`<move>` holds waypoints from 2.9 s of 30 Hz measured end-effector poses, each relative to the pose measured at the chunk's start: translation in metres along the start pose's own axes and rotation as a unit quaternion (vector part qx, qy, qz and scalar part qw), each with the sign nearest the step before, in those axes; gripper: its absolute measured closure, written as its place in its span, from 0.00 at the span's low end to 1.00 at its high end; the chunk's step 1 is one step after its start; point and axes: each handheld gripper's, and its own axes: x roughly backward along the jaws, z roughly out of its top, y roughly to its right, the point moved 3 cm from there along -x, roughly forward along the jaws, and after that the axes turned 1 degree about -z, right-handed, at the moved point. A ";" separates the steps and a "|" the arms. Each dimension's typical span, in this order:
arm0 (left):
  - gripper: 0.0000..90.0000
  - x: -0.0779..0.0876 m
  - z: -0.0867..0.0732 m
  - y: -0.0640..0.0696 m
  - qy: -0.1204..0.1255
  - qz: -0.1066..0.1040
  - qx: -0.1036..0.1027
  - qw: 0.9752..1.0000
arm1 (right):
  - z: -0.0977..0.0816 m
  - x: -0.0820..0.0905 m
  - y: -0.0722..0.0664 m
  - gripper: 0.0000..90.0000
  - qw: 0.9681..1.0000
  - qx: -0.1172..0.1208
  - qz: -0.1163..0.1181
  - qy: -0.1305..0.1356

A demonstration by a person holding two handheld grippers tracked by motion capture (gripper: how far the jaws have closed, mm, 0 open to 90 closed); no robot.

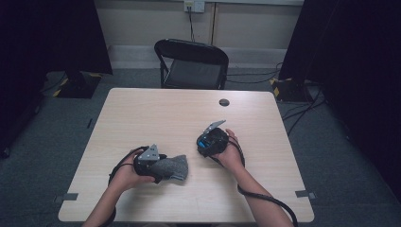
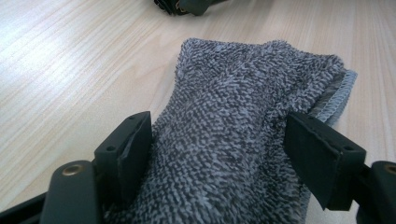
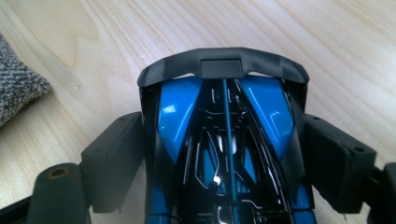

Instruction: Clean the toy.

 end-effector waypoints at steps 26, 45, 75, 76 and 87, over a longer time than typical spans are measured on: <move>0.27 0.007 0.010 -0.004 0.019 0.007 0.006 1.000 | 0.003 0.011 0.003 0.29 0.999 -0.027 0.014 0.016; 0.35 0.001 0.005 -0.008 -0.006 0.005 0.001 1.000 | 0.004 0.041 -0.005 0.29 0.998 -0.009 0.039 0.040; 0.84 0.028 0.000 0.001 -0.040 0.045 0.074 0.996 | 0.002 0.055 -0.012 0.29 0.997 0.009 0.065 0.042; 0.84 0.029 0.006 -0.004 -0.026 0.067 0.078 0.994 | 0.002 0.056 -0.012 0.29 0.997 0.011 0.066 0.041; 0.84 0.001 0.072 -0.039 0.035 0.128 0.107 0.985 | 0.008 0.063 -0.023 0.29 0.995 0.029 0.086 0.049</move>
